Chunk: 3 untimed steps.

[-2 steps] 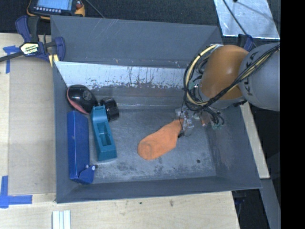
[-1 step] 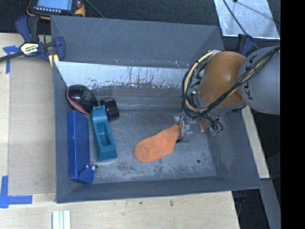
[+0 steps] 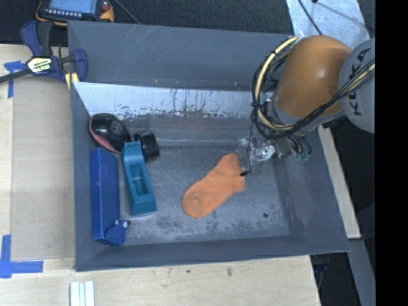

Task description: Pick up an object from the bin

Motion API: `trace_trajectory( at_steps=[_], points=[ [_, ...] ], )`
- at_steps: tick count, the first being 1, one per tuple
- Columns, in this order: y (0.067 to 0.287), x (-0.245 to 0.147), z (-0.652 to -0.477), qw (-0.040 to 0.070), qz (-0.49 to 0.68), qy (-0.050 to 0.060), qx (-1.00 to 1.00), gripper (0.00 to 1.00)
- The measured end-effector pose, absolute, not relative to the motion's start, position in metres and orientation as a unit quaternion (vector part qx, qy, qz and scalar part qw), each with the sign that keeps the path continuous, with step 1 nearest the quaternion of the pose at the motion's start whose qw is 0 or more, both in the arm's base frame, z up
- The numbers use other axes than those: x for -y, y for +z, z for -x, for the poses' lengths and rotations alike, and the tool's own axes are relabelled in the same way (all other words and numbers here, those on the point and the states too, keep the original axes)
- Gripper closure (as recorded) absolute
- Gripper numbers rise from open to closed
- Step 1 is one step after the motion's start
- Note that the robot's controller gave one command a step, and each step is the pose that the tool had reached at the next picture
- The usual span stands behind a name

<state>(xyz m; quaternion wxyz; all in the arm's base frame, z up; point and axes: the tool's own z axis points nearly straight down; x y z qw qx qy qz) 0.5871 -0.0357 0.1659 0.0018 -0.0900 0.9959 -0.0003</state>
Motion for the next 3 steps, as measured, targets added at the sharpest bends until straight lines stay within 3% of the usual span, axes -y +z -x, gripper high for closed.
trace_trajectory(
  at_steps=[1,2,3],
  points=[
    [0.166,0.036,-0.587,0.002,0.090,0.000,-0.996,0.00],
    [0.166,0.036,-0.587,0.002,0.090,0.000,-0.996,0.00],
    [0.136,0.019,-0.586,0.005,0.116,-0.001,-0.993,0.00]
  ],
)
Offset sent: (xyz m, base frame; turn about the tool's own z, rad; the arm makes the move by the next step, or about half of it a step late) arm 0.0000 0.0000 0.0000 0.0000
